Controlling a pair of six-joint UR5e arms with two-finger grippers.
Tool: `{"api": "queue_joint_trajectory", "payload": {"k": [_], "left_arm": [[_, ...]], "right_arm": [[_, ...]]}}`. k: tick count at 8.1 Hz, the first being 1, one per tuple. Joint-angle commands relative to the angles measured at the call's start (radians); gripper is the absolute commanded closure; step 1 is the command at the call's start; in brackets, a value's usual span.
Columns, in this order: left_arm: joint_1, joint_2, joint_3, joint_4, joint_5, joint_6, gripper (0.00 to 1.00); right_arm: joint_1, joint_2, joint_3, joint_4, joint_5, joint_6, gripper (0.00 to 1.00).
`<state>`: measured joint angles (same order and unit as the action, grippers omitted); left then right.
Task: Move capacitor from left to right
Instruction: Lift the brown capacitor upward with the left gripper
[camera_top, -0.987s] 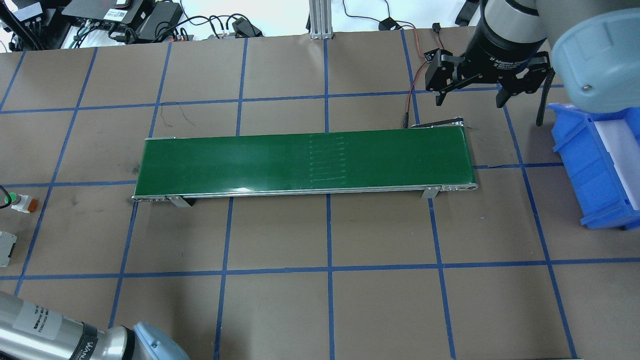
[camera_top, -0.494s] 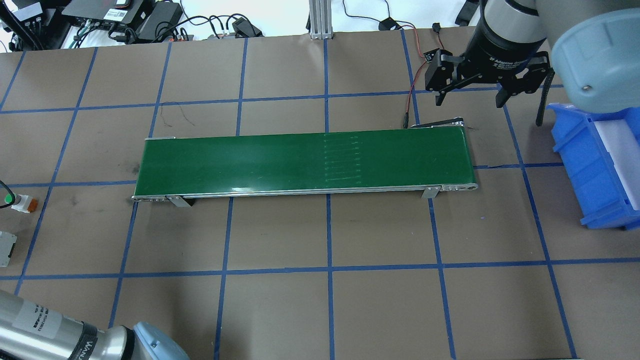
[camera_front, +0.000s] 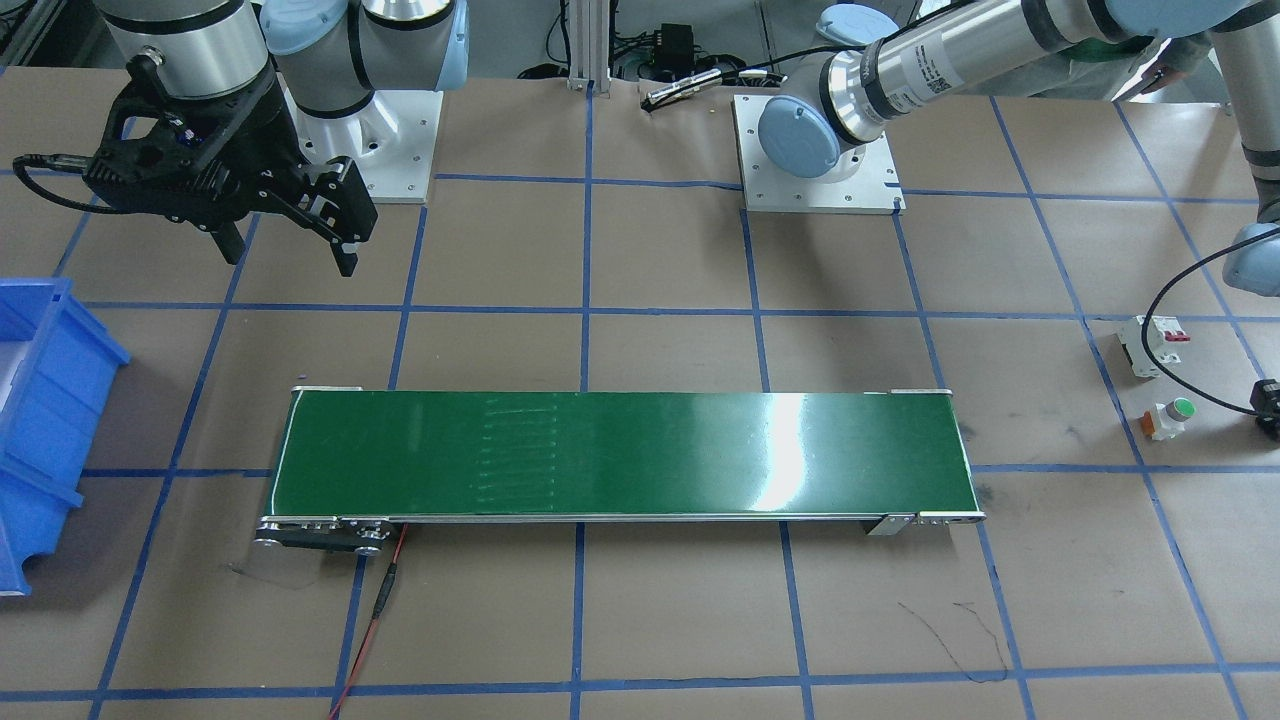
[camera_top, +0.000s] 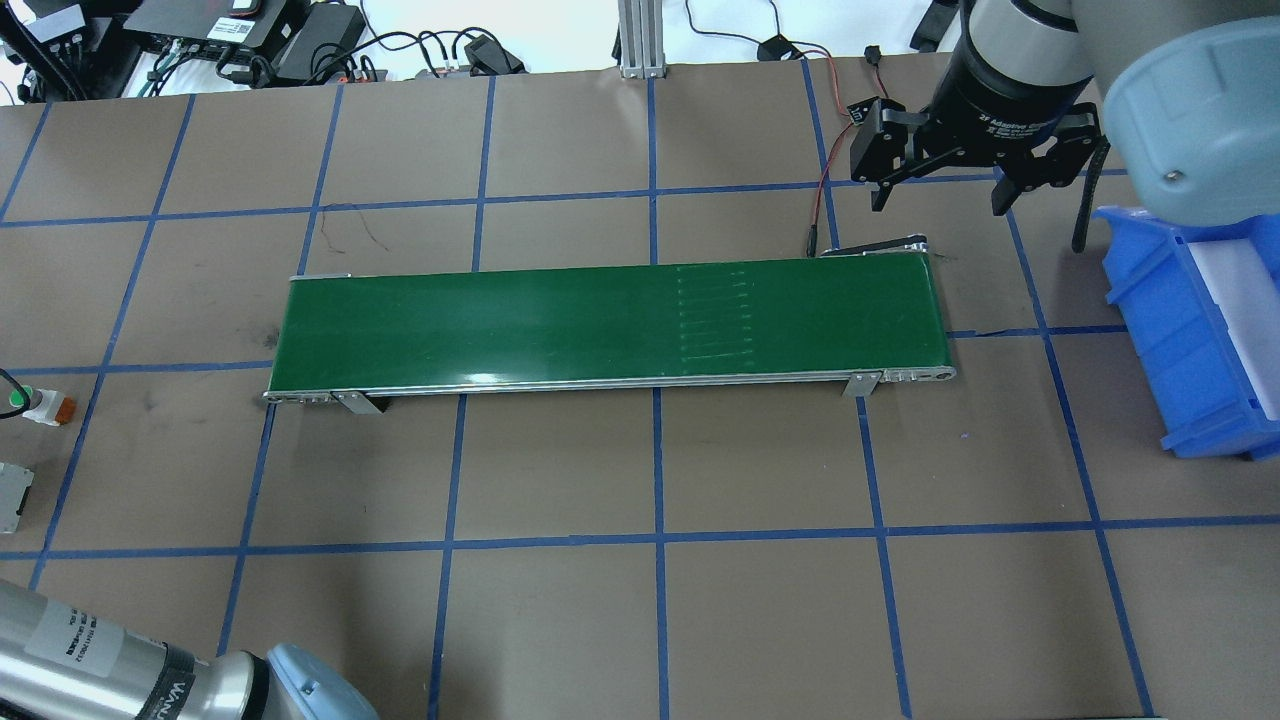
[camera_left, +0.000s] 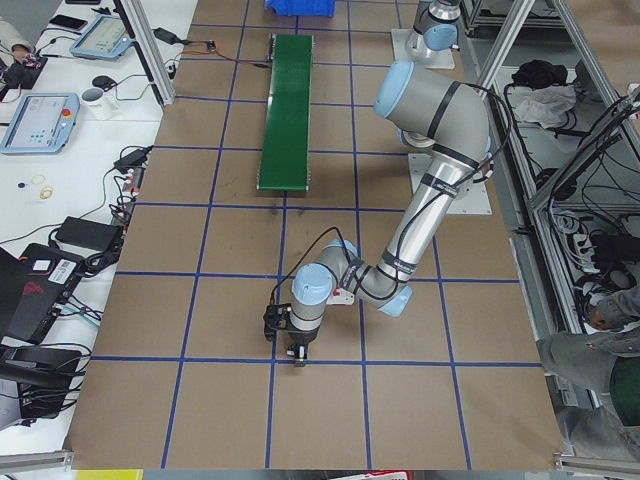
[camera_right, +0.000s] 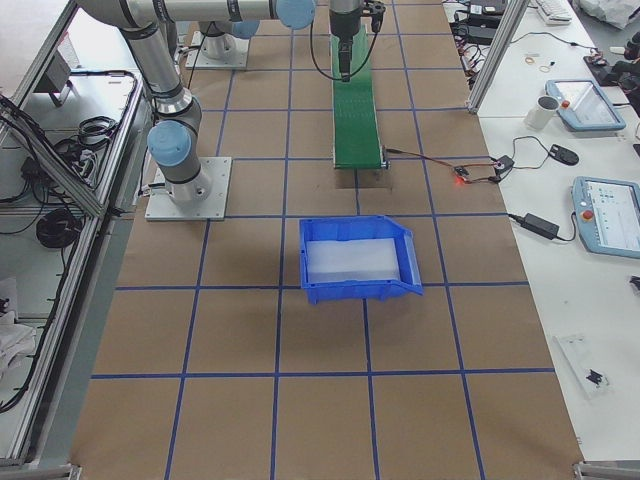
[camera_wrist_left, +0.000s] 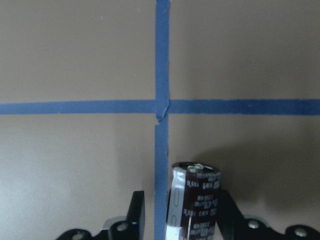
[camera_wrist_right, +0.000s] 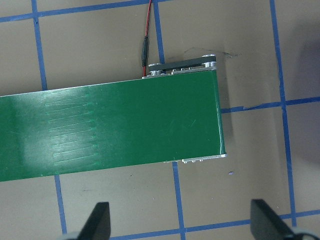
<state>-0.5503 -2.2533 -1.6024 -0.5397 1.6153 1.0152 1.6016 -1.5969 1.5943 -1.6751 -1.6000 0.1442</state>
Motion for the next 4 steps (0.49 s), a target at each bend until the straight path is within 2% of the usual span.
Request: {"api": "queue_joint_trajectory", "payload": {"k": [1, 2, 4], "left_arm": [[0.0, -0.002, -0.002, 0.026, 0.015, -0.024, 0.42], [0.0, -0.005, -0.002, 0.027, 0.009, -0.047, 0.42], [0.0, -0.006, -0.002, 0.026, 0.009, -0.049, 0.58]], "right_arm": [[0.0, 0.0, 0.0, -0.002, 0.0, 0.0, 0.0], [0.0, 0.0, 0.0, -0.002, 0.0, 0.0, 0.0], [0.0, 0.0, 0.0, -0.005, 0.0, 0.0, 0.0]]}}
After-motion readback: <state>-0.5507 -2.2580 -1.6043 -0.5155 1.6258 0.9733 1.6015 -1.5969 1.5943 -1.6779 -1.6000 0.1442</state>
